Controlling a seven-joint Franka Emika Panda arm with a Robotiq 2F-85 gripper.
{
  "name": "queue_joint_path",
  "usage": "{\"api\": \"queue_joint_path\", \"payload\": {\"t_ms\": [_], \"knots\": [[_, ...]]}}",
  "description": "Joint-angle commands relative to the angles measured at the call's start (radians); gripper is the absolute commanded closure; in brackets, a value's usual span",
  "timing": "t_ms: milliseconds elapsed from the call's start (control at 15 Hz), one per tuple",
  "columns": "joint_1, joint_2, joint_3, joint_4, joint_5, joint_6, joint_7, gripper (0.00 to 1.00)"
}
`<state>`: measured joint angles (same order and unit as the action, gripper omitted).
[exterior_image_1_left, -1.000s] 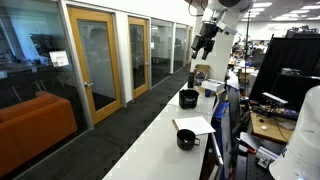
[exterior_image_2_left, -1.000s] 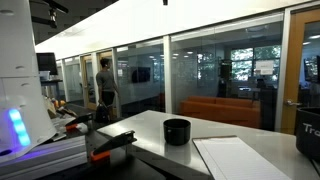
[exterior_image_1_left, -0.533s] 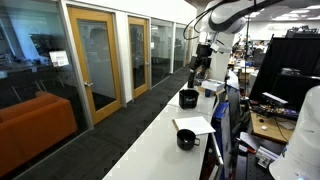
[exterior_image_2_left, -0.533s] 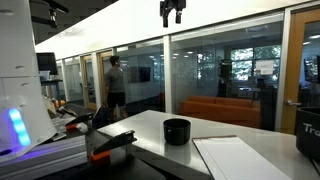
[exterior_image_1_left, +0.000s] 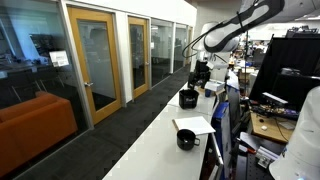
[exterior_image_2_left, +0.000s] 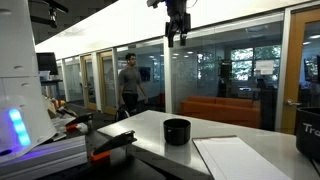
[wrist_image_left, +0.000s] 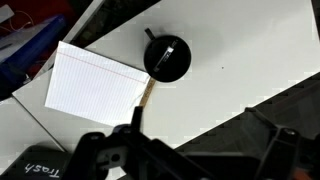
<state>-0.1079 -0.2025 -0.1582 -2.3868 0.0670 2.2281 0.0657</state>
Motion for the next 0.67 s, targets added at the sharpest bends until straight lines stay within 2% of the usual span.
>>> {"api": "queue_joint_path", "payload": {"t_ms": [0,600], "knots": [[-0.016,0.068,0.01,-0.017,-0.001,0.101,0.025,0.0],[-0.009,0.258,0.012,-0.042,-0.005,0.315,0.131,0.0]]}}
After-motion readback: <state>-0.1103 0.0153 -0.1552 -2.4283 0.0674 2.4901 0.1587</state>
